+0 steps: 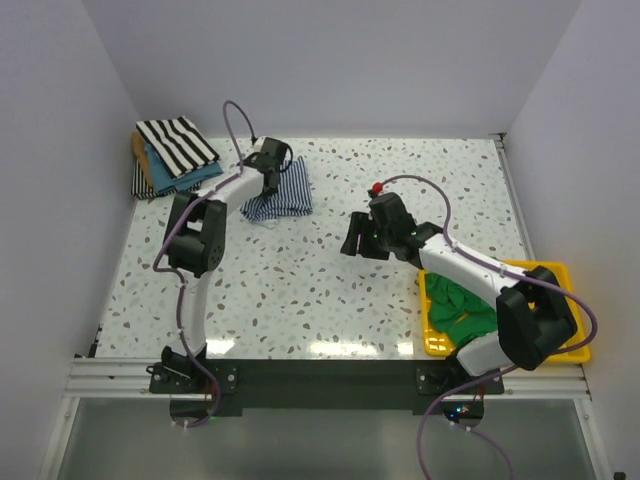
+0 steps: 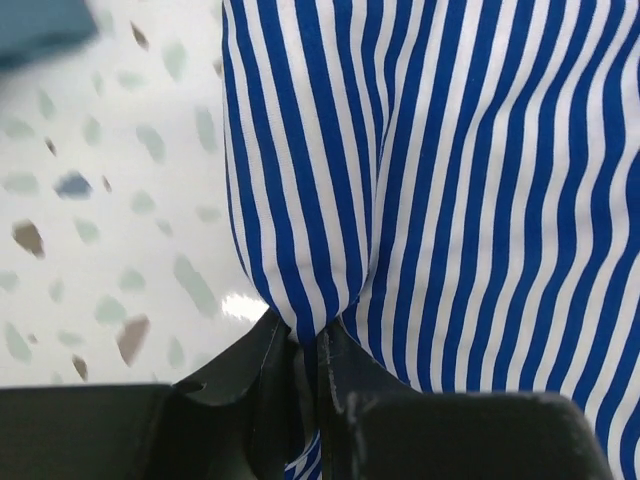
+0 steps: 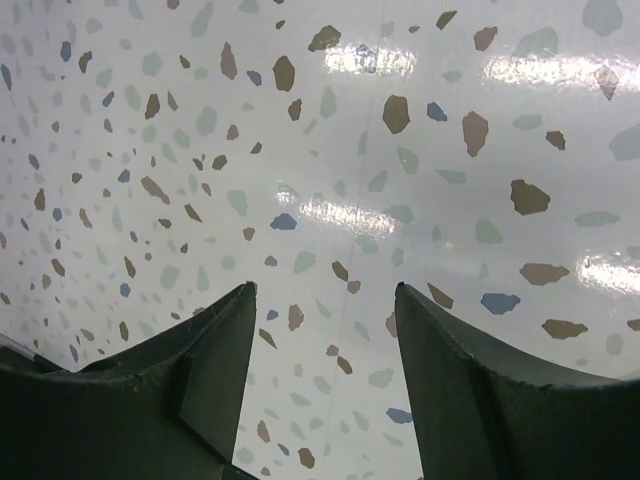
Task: Fold and stack the tank tops
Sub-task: Neatly place the folded tank top to the corner
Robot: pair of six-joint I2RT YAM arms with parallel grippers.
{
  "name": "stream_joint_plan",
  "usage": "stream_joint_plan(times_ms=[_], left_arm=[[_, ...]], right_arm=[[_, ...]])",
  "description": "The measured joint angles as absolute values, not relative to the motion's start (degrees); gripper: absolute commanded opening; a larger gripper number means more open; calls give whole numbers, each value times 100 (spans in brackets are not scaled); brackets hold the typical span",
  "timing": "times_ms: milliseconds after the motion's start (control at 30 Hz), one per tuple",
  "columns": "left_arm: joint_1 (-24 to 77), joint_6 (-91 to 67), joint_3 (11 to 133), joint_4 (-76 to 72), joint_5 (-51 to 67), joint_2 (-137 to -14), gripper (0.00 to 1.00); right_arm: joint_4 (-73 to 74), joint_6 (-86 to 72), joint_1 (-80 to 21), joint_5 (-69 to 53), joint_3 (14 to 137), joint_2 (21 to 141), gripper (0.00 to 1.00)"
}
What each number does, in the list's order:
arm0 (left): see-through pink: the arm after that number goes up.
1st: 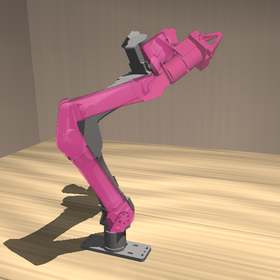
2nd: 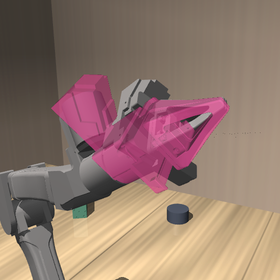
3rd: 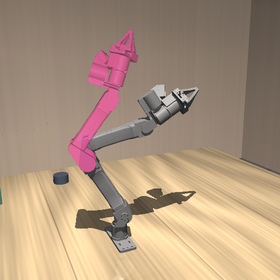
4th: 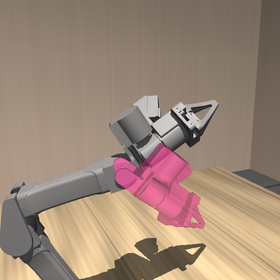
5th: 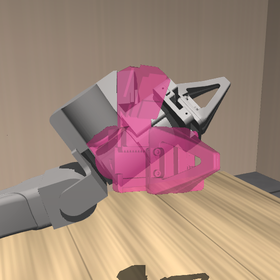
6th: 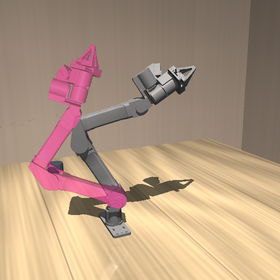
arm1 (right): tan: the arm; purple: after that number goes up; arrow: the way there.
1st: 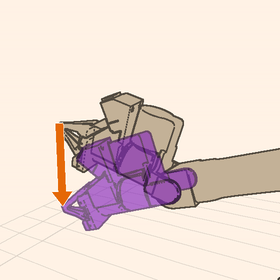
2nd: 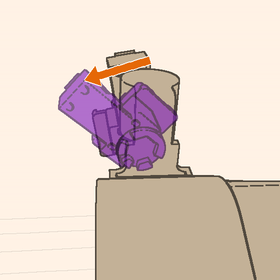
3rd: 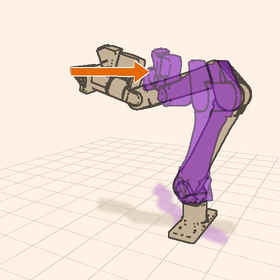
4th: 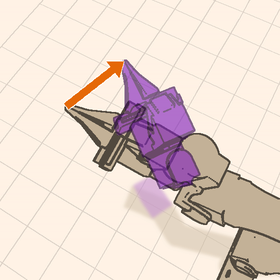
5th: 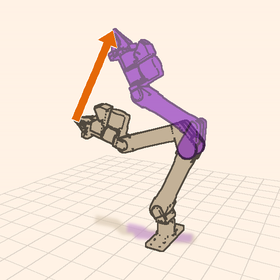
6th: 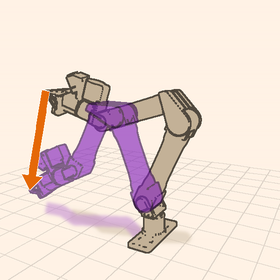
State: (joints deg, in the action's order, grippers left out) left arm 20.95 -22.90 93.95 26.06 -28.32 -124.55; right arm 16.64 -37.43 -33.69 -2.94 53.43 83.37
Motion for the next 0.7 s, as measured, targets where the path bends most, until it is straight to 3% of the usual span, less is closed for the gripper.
stream_joint_plan(times_ms=[233, 700], left_arm=[[1568, -1636, 11441, 2742, -3177, -13600, 0], [683, -961, 12991, 2403, -2661, -13920, 0]], right_arm=[[1695, -3625, -3369, -405, 5522, 8591, 62], [1656, -3583, -3369, -578, 5559, 8903, 61]])
